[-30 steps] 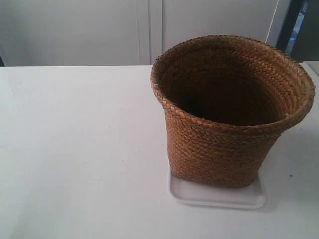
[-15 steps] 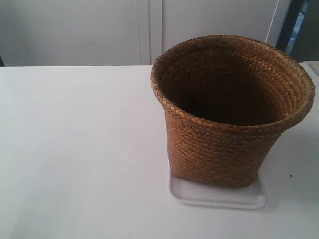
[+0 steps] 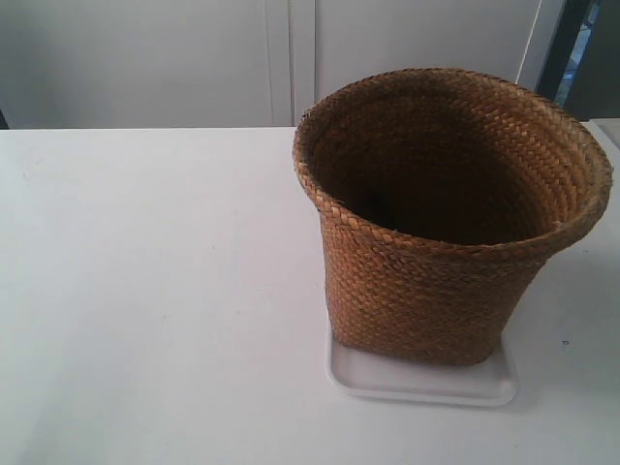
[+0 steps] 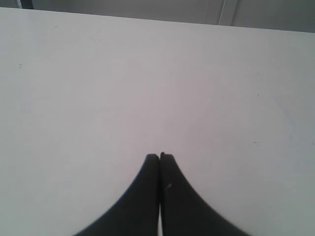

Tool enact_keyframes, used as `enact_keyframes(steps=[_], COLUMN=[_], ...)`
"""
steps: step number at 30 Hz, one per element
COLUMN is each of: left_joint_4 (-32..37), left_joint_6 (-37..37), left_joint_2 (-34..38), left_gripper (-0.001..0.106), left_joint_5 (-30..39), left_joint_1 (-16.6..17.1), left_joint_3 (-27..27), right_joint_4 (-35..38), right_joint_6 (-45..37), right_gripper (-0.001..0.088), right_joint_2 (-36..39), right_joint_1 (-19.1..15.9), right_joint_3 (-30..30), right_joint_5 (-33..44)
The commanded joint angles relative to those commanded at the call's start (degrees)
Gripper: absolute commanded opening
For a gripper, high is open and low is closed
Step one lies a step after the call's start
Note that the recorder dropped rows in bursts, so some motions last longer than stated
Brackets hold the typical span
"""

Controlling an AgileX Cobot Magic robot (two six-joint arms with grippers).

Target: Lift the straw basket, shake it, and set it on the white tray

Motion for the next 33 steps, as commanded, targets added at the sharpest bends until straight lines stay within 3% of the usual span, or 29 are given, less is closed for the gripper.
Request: enact_keyframes(steps=[3, 9, 15, 23, 28, 33], left_joint_4=[0.0, 0.0, 0.0, 0.0, 0.0, 0.0], left_joint_6=[0.0, 0.0, 0.0, 0.0, 0.0, 0.0], left_joint_2=[0.0, 0.0, 0.0, 0.0, 0.0, 0.0], left_gripper=[0.0, 0.0, 0.0, 0.0, 0.0, 0.0], left_joint_5=[0.0, 0.0, 0.0, 0.0, 0.0, 0.0], left_joint_1=[0.0, 0.0, 0.0, 0.0, 0.0, 0.0], left_joint_3=[0.0, 0.0, 0.0, 0.0, 0.0, 0.0], right_joint_4=[0.0, -1.67, -0.18, -0.75, -0.94, -2.21], right_joint_6=[0.0, -0.23, -0.2, -0.2, -0.35, -0.36], right_gripper=[0.0, 0.0, 0.0, 0.0, 0.0, 0.0], right_joint_2=[-4.05, -12.62, -16.53, -19.95, -19.95, -19.95], right_joint_1=[0.0, -1.97, -3.43, -3.43, -3.43, -3.43], right_joint_3=[6.15, 20.53, 36.6, 48.24, 48.3, 48.3], right_joint_5=[-7.91, -14.21, -34.07, -34.23, -28.18, -28.41])
